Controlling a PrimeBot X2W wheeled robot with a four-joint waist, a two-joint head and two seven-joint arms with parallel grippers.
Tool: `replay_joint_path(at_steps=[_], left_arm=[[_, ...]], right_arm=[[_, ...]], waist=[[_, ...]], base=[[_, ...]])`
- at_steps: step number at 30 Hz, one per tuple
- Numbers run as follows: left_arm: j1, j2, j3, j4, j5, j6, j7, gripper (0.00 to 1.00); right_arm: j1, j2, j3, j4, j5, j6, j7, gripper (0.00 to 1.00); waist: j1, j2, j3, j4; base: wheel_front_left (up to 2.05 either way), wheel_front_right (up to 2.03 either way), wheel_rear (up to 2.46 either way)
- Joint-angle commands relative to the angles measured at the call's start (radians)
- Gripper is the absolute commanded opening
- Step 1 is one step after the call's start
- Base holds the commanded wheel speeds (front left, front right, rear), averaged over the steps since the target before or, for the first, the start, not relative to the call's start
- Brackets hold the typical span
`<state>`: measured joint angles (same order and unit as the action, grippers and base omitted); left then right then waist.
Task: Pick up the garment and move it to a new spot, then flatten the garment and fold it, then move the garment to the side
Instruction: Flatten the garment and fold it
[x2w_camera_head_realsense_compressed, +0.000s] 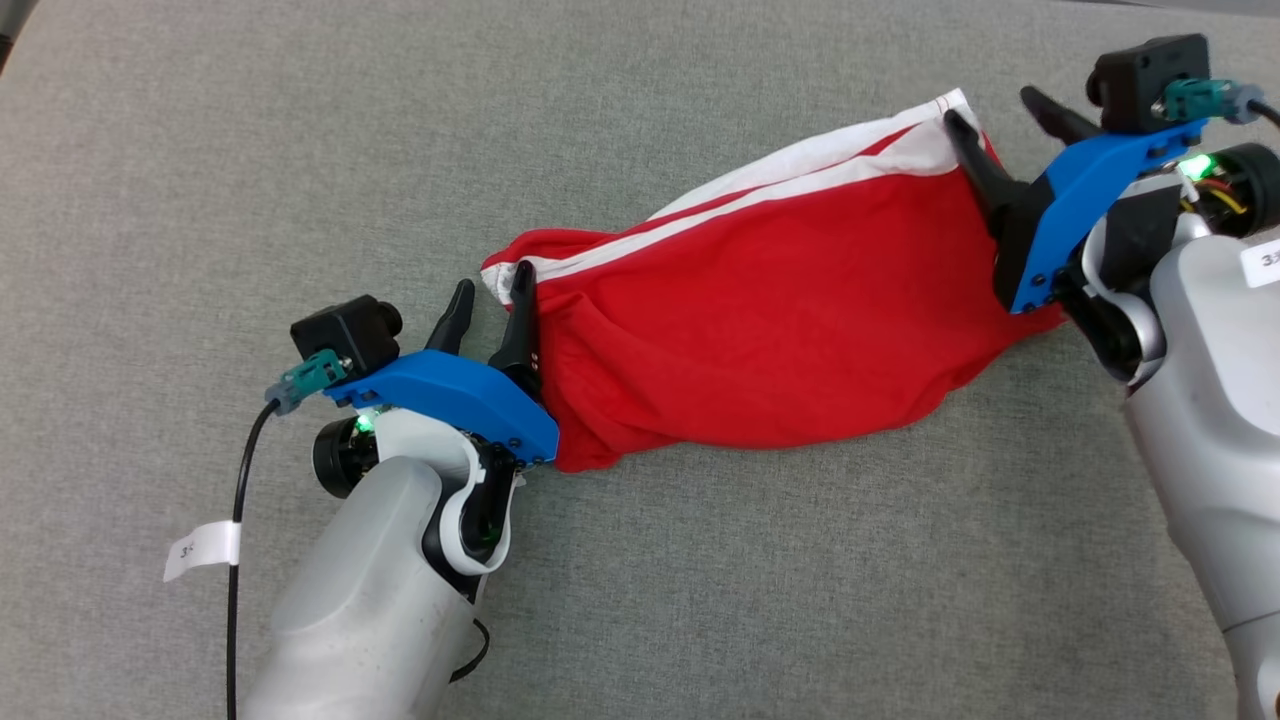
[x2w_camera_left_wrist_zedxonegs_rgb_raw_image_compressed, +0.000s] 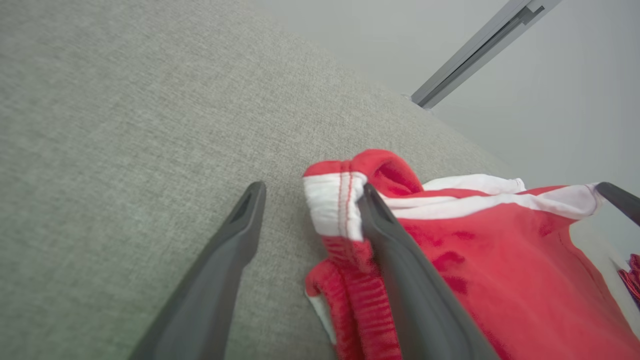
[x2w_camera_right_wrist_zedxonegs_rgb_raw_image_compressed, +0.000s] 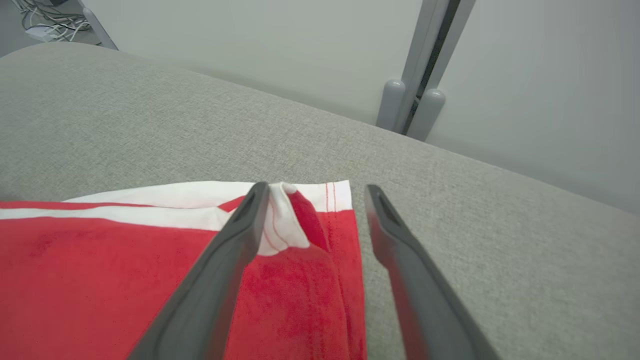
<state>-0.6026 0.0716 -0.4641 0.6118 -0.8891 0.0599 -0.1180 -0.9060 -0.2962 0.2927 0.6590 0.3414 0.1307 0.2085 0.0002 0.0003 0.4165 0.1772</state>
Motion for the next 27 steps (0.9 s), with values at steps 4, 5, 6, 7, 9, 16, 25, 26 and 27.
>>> replay_joint_path(at_steps=[4,5,6,7,9,16,25,26,27], left_arm=[[0.004,-0.002,-0.011,0.019,-0.001,-0.027,-0.024,1.00],[0.016,0.000,-0.015,0.020,-0.001,-0.036,-0.029,1.00],[0.027,0.006,-0.025,0.016,0.008,-0.052,-0.034,1.00],[0.040,0.013,-0.035,0.016,0.018,-0.060,-0.039,1.00],[0.064,0.026,-0.057,0.013,0.034,-0.079,-0.047,1.00],[0.156,0.097,-0.101,-0.033,0.136,-0.061,-0.120,1.00],[0.261,0.140,0.003,-0.252,0.342,-0.011,-0.147,1.00],[0.277,0.134,0.030,-0.286,0.372,-0.014,-0.147,1.00],[0.290,0.126,0.054,-0.315,0.400,-0.019,-0.147,1.00]], right_arm=[[-0.005,0.002,0.023,0.046,0.043,0.000,-0.020,1.00],[0.004,-0.001,0.030,0.054,0.052,0.000,-0.020,1.00],[0.015,-0.005,0.037,0.058,0.060,0.000,-0.024,1.00],[0.027,-0.014,0.044,0.060,0.064,0.000,-0.034,1.00],[0.059,-0.021,0.055,0.060,0.084,0.000,-0.044,1.00],[0.158,-0.040,0.035,0.044,0.167,0.000,-0.082,1.00],[0.231,-0.050,-0.065,0.055,0.229,0.000,-0.114,1.00],[0.234,-0.056,-0.076,0.063,0.224,0.000,-0.119,1.00],[0.238,-0.056,-0.087,0.072,0.229,0.000,-0.124,1.00]], waist=[[-0.0002,-0.0003,-0.025,0.001],[-0.0002,-0.0003,-0.034,0.001],[-0.0002,-0.0003,-0.045,0.003],[-0.0002,-0.0003,-0.059,0.005],[-0.0002,-0.0003,-0.086,0.006],[-0.0002,-0.0003,-0.182,0.006],[-0.0002,-0.0003,-0.209,0.031],[-0.0002,-0.0003,-0.207,0.035],[-0.0002,-0.0003,-0.204,0.039]], base=[[0.00,0.00,0.00],[0.00,0.00,0.00],[0.00,0.00,0.00],[0.00,0.00,0.00],[0.00,0.00,0.00],[0.00,0.00,0.00],[0.00,0.00,0.00],[0.00,0.00,0.00],[0.00,0.00,0.00]])
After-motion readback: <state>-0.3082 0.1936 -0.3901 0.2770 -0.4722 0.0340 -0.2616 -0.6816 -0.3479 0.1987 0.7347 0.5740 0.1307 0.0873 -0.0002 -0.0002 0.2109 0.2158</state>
